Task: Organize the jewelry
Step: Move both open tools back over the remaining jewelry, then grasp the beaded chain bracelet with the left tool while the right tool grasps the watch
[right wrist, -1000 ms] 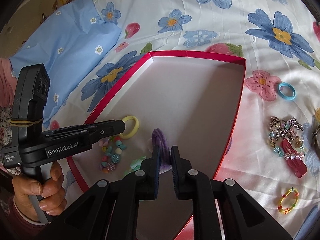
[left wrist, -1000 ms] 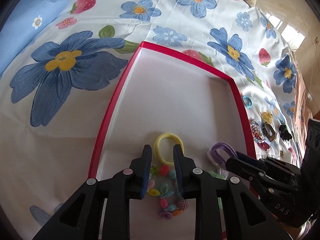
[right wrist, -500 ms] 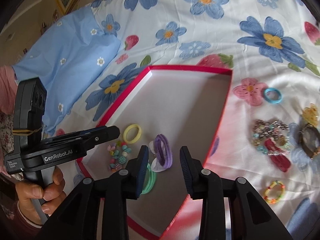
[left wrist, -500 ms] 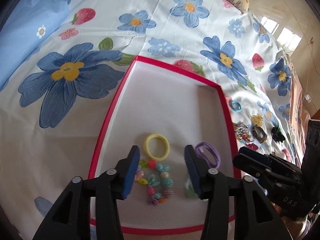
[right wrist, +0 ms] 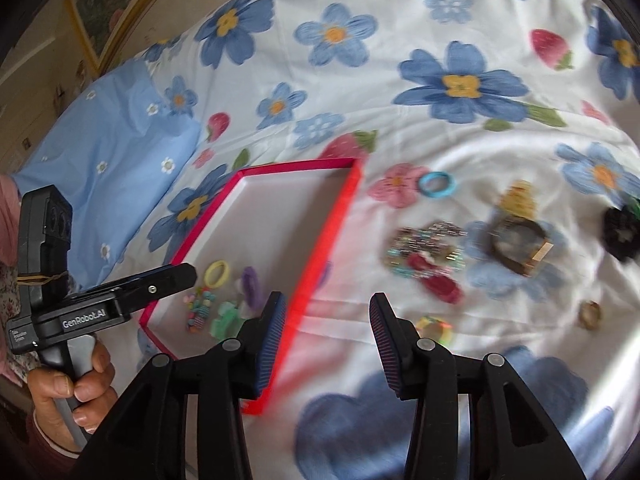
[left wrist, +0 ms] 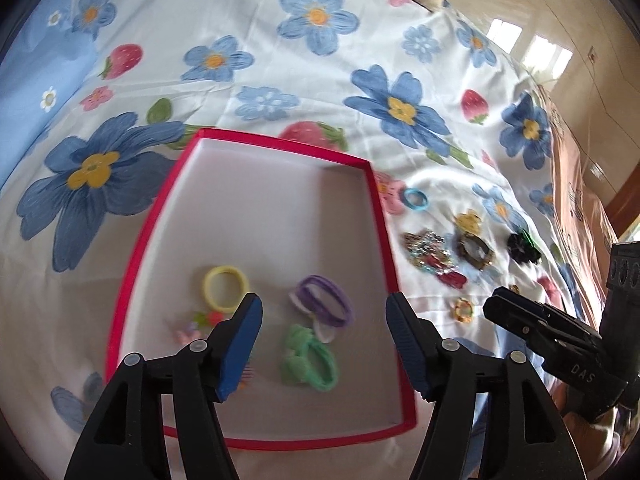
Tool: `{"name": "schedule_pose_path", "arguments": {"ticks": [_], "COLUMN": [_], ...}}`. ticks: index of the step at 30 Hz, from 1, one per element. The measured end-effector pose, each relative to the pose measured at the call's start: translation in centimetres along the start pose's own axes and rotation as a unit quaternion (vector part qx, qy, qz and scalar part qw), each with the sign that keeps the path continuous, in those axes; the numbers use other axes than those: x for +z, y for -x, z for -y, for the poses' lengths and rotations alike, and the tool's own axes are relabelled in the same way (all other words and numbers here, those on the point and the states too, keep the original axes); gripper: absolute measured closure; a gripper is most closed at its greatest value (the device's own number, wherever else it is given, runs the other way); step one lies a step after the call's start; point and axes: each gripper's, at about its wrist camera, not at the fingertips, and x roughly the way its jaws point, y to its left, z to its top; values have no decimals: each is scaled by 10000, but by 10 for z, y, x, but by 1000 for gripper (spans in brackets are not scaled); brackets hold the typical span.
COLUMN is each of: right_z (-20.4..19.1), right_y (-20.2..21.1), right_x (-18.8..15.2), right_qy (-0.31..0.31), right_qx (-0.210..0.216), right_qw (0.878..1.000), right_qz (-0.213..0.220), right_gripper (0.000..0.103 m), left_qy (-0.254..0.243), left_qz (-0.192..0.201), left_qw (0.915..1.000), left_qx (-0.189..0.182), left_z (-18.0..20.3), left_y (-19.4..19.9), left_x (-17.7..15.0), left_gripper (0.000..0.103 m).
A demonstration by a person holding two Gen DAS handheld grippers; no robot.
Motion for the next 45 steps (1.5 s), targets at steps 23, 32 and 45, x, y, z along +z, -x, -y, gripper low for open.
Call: {"name": "schedule_pose_path", "arguments": {"ticks": [23, 32, 45], "right_z": [95, 113, 142], "right_y": [52, 44, 0], "right_x": [-31, -19, 18], "right_qy": [-702, -820, -994], "right_qx": [-741, -784, -828], "right_qw": [9946, 9933, 9916], "right_qz": [200, 209, -5], "right_gripper": [57, 57, 57], "left_qy": [-707, -1017, -1772], "left_qz": [-318, -523, -948], "left_qw": [9965, 9926, 9784], "left_qx": [-308, -415, -484], "left_z": [71, 98, 144], "left_y": [-34, -72, -154], "left_x": [3, 15, 47], "left_gripper": [39, 39, 53]}}
